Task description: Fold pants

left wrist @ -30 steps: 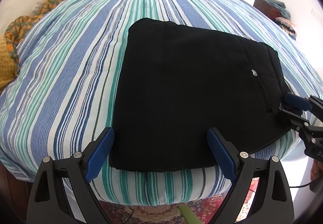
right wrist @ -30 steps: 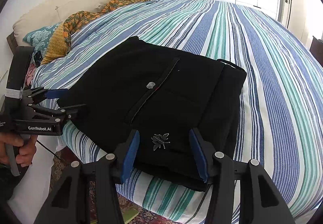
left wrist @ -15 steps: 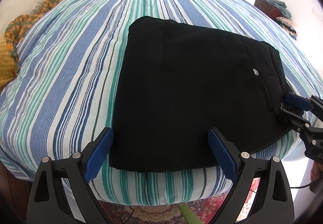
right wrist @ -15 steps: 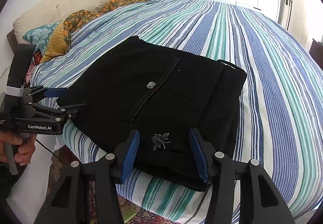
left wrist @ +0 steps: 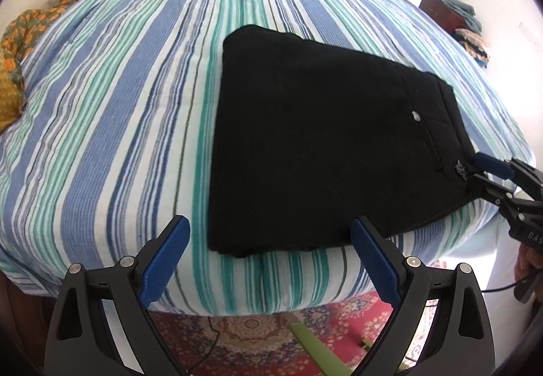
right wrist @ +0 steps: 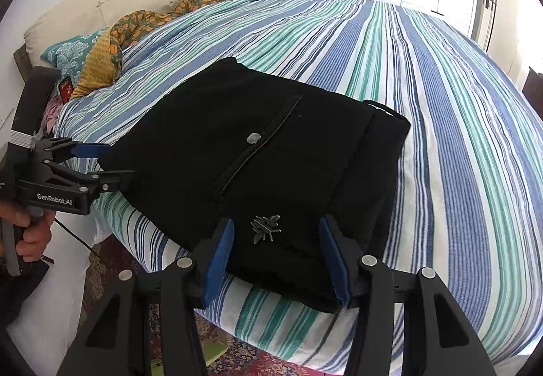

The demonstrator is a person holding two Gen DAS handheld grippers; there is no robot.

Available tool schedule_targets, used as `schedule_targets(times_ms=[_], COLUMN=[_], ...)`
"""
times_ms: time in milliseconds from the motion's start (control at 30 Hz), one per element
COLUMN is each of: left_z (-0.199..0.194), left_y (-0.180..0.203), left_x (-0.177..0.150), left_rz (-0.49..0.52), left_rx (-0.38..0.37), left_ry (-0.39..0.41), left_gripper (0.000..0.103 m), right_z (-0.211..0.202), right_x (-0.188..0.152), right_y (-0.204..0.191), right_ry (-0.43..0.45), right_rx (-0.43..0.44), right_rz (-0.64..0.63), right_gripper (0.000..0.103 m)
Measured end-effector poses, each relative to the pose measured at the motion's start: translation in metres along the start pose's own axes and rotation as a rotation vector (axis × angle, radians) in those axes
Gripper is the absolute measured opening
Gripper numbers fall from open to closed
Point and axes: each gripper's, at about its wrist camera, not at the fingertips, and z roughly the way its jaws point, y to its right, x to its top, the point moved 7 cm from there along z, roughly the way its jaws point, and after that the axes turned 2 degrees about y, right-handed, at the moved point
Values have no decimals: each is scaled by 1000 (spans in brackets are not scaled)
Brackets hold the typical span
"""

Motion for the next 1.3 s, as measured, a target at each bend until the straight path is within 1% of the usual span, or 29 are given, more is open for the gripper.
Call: schedule_targets(times_ms=[100,167,200,233,267,300,333,367,400,467,500,567,600,633,667,700,733,800,833,900,1000,1067,1100,1133,1167,1200,1233,1267,1300], left_z=[-23,-24,-19,-10,1,15,29,41,52,65,69,76,78,81,81,78,71,47,35,10,-14,-21,-19,-13,-5,3,12,17,23], left_y=[-33,-58,-67,-72,-75,-75,-73,-71,-67,-53,-46,-33,-24,-14,-7,-3,0,8,9,11,8,5,2,0,-2,-6,-14,-21,-25], left_x=[15,30,38,45,49,50,50,48,46,44,45,47,47,47,47,49,54,68,78,103,146,174,188,200,207,209,204,194,182], left_rz=[-66,-107,-118,-124,-136,-154,-170,-181,-180,-170,-172,-179,-179,-179,-176,-153,-126,-98,-100,-94,-67,-61,-68,-70,-55,-34,-13,11,31], left_rx=[-44,-43,-46,-69,-109,-150,-185,-209,-217,-254,-273,-287,-307,-331,-324,-265,-244,-247,-259,-268,-228,-197,-183,-153,-97,-7,91,176,227], left_ry=[44,53,44,24,-10,-54,-95,-132,-161,-178,-188,-202,-205,-215,-225,-211,-195,-149,-126,-63,29,81,100,113,125,136,151,156,137], left_gripper=[96,96,96,96,96,96,96,96,96,96,96,96,94,77,70,57,37,30,30,30,30,31,34,46,57,83,91,91,91], right_z=[-27,-38,-39,-37,-32,-23,-12,-2,8,26,34,46,50,52,55,58,62,57,50,35,15,8,6,6,7,12,21,31,39], right_x=[5,9,10,12,12,12,11,9,7,2,-1,-2,1,5,8,10,11,21,28,53,101,138,155,171,184,194,198,196,189], right_y=[22,47,60,74,86,95,103,109,114,119,118,113,107,97,86,79,73,66,64,60,57,60,64,69,75,84,94,109,128], right_ry=[21,31,32,30,16,-10,-43,-72,-102,-160,-182,-219,-224,-232,-248,-272,-302,-306,-290,-244,-171,-116,-89,-62,-42,-31,-33,-44,-63], right_rx=[53,80,124,174,229,291,346,367,370,377,395,415,430,483,517,503,471,439,441,464,485,479,472,466,463,450,411,331,214], right_rz=[119,223,296,381,461,533,597,644,672,704,717,712,698,683,659,616,555,483,463,428,366,328,316,314,317,321,324,326,329], right_gripper=[53,53,54,54,58,62,62,63,66,69,74,77,79,79,79,71,62,44,40,37,36,36,37,37,38,44,51,68,72])
